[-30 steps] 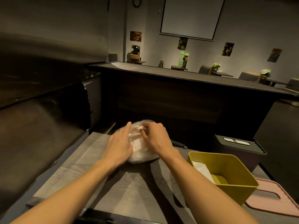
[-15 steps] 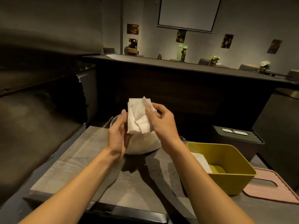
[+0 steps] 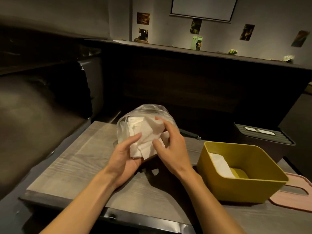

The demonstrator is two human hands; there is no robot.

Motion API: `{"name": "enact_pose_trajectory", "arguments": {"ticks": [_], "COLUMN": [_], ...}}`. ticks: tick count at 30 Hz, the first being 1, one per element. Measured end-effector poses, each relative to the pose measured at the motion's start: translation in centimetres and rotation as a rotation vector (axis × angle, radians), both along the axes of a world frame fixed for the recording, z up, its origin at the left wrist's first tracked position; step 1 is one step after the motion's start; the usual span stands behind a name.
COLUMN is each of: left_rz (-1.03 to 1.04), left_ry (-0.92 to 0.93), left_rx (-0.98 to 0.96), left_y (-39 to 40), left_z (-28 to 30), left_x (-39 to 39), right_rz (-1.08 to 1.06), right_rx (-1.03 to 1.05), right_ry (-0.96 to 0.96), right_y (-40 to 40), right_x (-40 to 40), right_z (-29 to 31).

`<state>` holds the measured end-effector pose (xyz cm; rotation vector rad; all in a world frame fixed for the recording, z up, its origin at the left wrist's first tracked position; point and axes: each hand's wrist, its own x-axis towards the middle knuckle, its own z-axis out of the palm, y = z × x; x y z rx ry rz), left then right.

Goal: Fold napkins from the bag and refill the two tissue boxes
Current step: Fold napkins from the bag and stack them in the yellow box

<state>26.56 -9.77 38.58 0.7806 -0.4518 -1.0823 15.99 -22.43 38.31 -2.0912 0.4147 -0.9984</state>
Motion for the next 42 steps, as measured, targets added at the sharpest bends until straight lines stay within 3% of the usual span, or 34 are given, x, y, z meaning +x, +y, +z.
{"name": "enact_pose_trajectory", "arguments": {"ticks": [3, 6, 13, 18, 27, 30, 35, 38, 42], "left_rz": [0.028, 0.086, 0.123, 0.097, 0.177, 0.182, 0.164, 0.183, 0.187], "left_ry": [-0.224, -0.329, -0.387, -0.178, -0.471, -0.410, -0.253, -0.186, -0.211], "left_rx": [0.091, 0.160, 0.121, 0.044, 0.125, 0.118, 0.132, 0.149, 0.160], "left_y": [-0.1, -0.6, -0.5, -0.3, -1.0, -0.8, -0.4, -0.4, -0.3], "left_z": [-0.7, -1.2, -1.4, -1.3, -1.2, -1.1, -0.3, 0.0, -0.1], "left_x": [0.4, 0.3, 0.2, 0.5, -0.2, -0.3, -0.3, -0.2, -0.4], "right_rz": [-0.014, -0.045, -0.075, -0.040, -0.073, 0.002, 0.184, 0.153, 0.113], "right_rx": [0.092, 0.146, 0.291, 0.316, 0.290, 0.367, 0.237, 0.142, 0.232], "right_ry": [-0.066, -0.117, -0.122, -0.105, -0.161, -0.173, -0.112, -0.073, -0.127], "right_y": [-0.4, -0.7, -1.4, -1.4, -1.6, -1.7, -1.4, -1.1, -1.0], "right_x": [-0.1, -0.5, -0.8, -1.1, -1.6, -1.6, -1.9, -1.7, -1.7], "right_z": [-0.1, 0.2, 0.2, 0.7, 1.1, 1.3, 1.1, 1.0, 1.2]}}
